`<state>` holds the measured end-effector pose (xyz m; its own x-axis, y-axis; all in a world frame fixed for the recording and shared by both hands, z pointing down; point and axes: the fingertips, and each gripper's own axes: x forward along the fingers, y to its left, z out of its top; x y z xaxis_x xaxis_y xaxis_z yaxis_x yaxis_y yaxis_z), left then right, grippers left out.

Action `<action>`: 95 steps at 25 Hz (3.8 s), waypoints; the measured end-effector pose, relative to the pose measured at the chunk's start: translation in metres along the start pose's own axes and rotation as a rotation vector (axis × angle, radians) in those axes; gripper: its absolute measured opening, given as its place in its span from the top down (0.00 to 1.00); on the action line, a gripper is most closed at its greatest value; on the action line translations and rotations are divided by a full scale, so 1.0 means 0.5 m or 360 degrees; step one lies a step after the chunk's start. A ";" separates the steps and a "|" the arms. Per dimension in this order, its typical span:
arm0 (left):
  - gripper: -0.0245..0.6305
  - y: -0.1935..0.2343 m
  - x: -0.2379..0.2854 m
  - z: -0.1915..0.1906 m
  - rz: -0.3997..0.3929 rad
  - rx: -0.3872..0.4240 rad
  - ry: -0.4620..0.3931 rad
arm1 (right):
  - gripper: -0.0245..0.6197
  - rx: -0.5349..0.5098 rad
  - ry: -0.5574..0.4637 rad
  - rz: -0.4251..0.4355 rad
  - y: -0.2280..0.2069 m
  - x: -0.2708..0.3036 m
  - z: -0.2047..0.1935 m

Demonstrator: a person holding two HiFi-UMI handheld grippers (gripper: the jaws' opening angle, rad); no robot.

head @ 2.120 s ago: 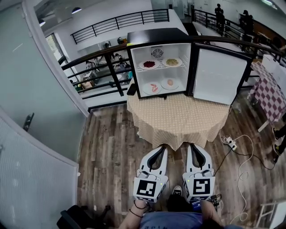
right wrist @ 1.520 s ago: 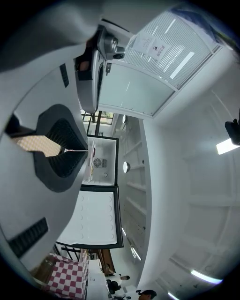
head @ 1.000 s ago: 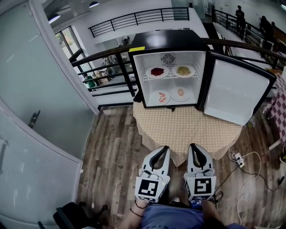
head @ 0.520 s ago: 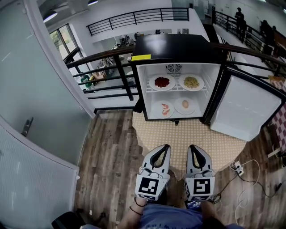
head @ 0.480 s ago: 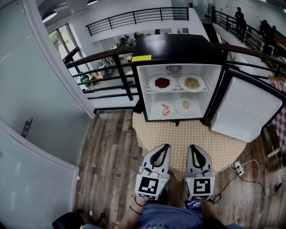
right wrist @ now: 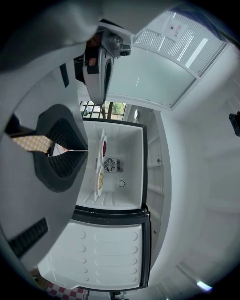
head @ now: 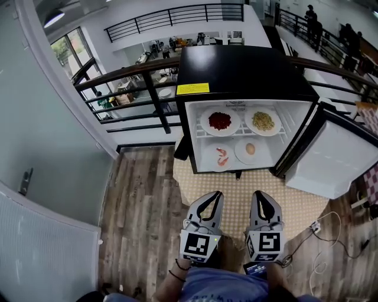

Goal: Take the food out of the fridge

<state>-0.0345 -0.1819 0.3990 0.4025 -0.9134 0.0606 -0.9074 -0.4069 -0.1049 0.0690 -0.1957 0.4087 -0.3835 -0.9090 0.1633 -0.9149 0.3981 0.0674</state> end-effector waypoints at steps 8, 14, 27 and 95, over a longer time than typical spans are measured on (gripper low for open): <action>0.93 0.064 0.055 -0.039 -0.0122 0.0019 0.0022 | 0.93 0.0026 0.0073 0.0010 0.031 0.112 -0.018; 0.93 0.099 0.091 -0.089 -0.0207 0.0038 0.0056 | 0.93 0.0072 0.0175 -0.0030 0.040 0.180 -0.066; 0.93 0.129 0.140 -0.203 -0.0293 -0.0078 0.0134 | 0.93 0.0305 0.0474 0.0202 0.092 0.276 -0.177; 0.68 0.131 0.212 -0.461 -0.0322 -0.0849 0.0549 | 0.92 0.2030 0.0771 0.0219 0.041 0.382 -0.368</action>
<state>-0.0791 -0.3023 0.6275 0.5899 -0.7271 0.3512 -0.7891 -0.4267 0.4419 0.0003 -0.3382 0.6225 -0.6388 -0.6331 0.4372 -0.4550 -0.1473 -0.8782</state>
